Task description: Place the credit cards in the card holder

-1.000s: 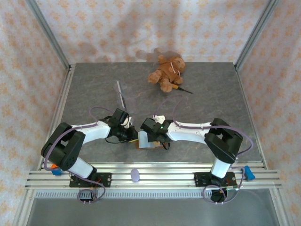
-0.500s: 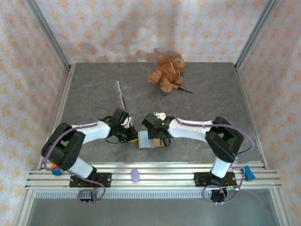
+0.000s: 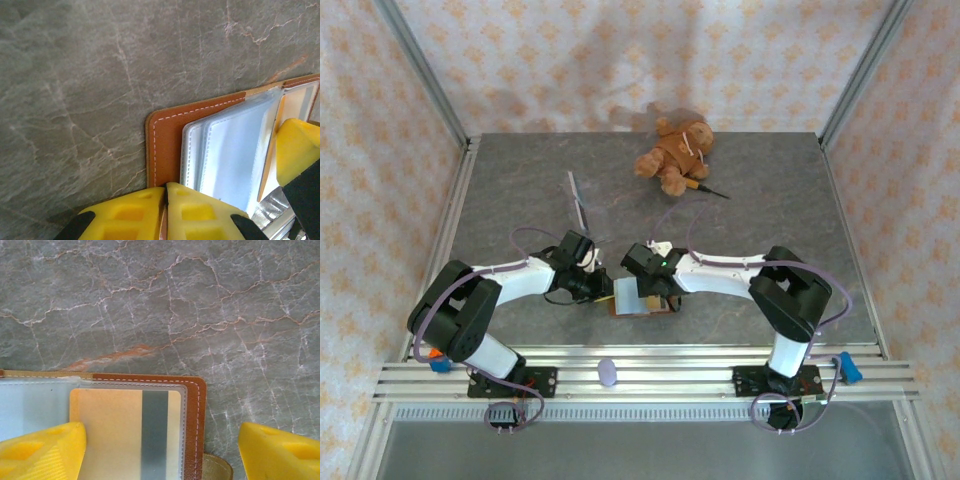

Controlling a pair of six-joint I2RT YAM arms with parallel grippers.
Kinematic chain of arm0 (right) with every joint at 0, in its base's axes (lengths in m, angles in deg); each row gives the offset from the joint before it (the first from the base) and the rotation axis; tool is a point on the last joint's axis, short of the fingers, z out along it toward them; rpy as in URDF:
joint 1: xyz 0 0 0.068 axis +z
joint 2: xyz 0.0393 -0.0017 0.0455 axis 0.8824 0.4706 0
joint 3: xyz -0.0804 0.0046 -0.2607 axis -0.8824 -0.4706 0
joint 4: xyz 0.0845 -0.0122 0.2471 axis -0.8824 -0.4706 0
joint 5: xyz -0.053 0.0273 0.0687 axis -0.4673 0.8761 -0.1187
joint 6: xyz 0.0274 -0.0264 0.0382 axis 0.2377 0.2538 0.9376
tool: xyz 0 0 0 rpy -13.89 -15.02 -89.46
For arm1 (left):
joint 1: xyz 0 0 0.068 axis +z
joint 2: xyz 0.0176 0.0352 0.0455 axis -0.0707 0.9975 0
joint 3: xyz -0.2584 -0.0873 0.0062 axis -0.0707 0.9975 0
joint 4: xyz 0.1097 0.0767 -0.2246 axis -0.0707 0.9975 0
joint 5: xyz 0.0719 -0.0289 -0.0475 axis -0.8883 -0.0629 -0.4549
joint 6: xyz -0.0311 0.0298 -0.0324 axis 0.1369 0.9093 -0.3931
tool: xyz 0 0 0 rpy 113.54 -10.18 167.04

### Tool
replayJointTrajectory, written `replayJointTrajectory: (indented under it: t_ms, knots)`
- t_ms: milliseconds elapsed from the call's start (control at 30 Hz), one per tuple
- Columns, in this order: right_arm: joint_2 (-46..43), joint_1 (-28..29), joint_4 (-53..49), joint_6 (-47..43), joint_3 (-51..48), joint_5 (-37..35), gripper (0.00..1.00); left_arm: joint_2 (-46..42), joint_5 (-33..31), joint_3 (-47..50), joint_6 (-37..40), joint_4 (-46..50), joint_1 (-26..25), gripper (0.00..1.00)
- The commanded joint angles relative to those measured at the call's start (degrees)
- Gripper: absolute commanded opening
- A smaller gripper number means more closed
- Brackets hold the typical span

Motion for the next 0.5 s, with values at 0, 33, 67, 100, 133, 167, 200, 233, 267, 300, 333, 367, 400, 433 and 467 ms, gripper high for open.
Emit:
replayJointTrajectory:
  t_ms: [0,33,67,100,133,167,200,233,267,300,333,367,400,433,467]
  knots:
    - [-2.41,-0.25,-2.08,-1.67,1.07,-0.29,0.81,2.12,-5.37,1.29,0.02,4.50,0.13,0.14]
    - [-2.35,-0.33,-1.47,-2.56,1.34,0.39,0.81,2.12,-5.37,1.29,0.02,4.52,0.10,0.14]
    - [-2.39,-0.29,-0.79,-3.00,1.35,0.82,0.81,2.12,-5.37,1.29,-0.02,4.42,0.12,0.14]
    - [-2.10,-0.32,0.32,-3.63,1.16,1.65,0.81,2.19,-5.33,1.24,-0.07,4.41,0.13,0.14]
    - [-1.75,-0.33,0.83,-3.91,1.04,2.18,0.81,2.21,-5.29,1.20,-0.07,4.41,0.10,0.14]
    - [-1.23,-0.27,1.11,-3.98,1.08,2.45,0.81,2.21,-5.29,1.21,-0.07,4.49,0.09,0.14]
    - [-0.78,-0.26,1.31,-3.98,0.99,2.88,0.81,2.21,-5.33,1.12,-0.03,4.59,0.16,0.14]
    - [-0.50,-0.31,1.56,-3.89,0.84,3.02,0.81,2.13,-5.37,1.18,-0.05,4.59,0.10,0.14]
    - [-0.28,-0.27,1.89,-3.74,0.50,3.28,0.82,2.12,-5.37,1.13,-0.03,4.68,0.15,0.14]
    - [-0.28,-0.28,2.33,-3.56,0.07,3.46,0.82,2.02,-5.46,1.12,0.01,4.74,0.15,0.14]
    - [-0.27,-0.29,2.60,-3.34,-0.28,3.47,0.82,1.96,-5.46,1.03,-0.05,4.84,0.11,0.14]
    - [-0.35,-0.28,2.96,-3.13,-0.73,3.47,0.82,2.11,-5.46,0.95,0.02,4.92,0.13,0.14]
    - [-0.28,-0.30,3.10,-3.03,-1.17,3.26,0.83,2.17,-5.46,0.81,0.10,5.02,0.16,0.14]
    - [-0.23,-0.32,3.06,-2.99,-1.36,2.92,0.83,2.20,-5.46,0.69,0.11,5.11,0.11,0.14]
    - [0.10,-0.33,2.72,-3.02,-1.47,2.41,0.83,2.28,-5.46,0.60,0.19,5.12,0.15,0.14]
